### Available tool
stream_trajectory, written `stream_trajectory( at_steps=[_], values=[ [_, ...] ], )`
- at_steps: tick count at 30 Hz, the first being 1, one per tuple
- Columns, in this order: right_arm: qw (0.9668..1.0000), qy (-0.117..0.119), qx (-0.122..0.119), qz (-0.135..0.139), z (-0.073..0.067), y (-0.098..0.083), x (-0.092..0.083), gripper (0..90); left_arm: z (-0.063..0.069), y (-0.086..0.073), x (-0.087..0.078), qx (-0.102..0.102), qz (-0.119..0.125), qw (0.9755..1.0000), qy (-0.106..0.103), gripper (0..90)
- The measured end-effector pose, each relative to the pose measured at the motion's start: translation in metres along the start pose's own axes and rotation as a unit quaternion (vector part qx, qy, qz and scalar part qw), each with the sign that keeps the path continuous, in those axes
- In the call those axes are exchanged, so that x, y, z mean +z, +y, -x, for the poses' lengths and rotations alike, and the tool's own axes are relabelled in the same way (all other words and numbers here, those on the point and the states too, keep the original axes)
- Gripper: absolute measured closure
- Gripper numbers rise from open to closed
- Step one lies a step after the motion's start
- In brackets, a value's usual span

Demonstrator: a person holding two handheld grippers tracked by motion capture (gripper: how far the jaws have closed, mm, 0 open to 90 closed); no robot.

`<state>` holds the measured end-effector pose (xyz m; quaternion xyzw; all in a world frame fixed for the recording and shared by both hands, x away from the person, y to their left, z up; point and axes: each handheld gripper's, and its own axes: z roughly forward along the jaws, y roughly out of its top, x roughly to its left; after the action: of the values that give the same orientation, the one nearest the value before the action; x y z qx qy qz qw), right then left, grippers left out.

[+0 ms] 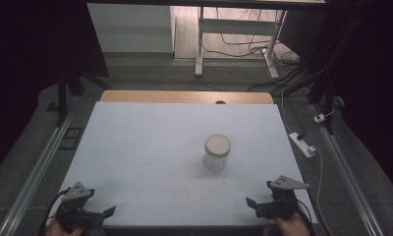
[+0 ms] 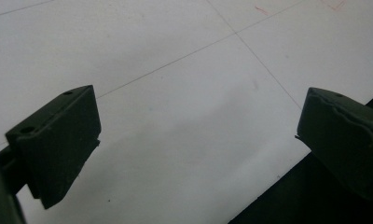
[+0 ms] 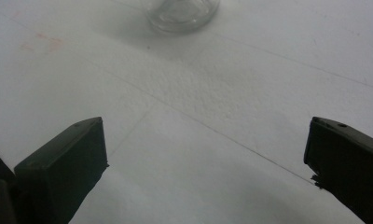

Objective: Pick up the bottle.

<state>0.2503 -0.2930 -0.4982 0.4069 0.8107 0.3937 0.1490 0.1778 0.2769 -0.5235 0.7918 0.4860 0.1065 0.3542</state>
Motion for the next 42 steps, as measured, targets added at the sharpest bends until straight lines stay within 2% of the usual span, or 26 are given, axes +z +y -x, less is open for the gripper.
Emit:
stream_trajectory(
  at_steps=[2,7,14,30,35,42],
  values=[
    [1.0,0.007,0.0,0.006,-0.001,0.001,0.0,0.0,0.0,0.0,0.0,0.0,-0.001,1.0,0.0,0.5],
    [0.9998,0.006,-0.007,0.017,-0.003,0.004,0.0,0.0,0.0,0.0,0.0,0.0,-0.001,1.0,0.001,0.6],
    [0.9997,0.011,-0.001,0.023,-0.004,0.006,0.002,0.0,0.0,0.0,0.0,0.0,-0.001,1.0,0.001,0.7],
    [0.9996,0.019,-0.005,0.02,-0.01,0.022,0.01,0.0,0.0,0.0,0.001,0.001,-0.003,1.0,0.002,0.6],
    [0.9995,0.027,-0.012,0.013,-0.013,0.028,0.018,0.0,0.0,0.0,0.001,0.0,-0.003,1.0,0.001,0.5],
    [0.9993,0.036,-0.007,0.006,-0.013,0.031,0.025,0.0,0.0,0.0,0.001,-0.002,-0.003,1.0,0.0,0.3]
  ],
)
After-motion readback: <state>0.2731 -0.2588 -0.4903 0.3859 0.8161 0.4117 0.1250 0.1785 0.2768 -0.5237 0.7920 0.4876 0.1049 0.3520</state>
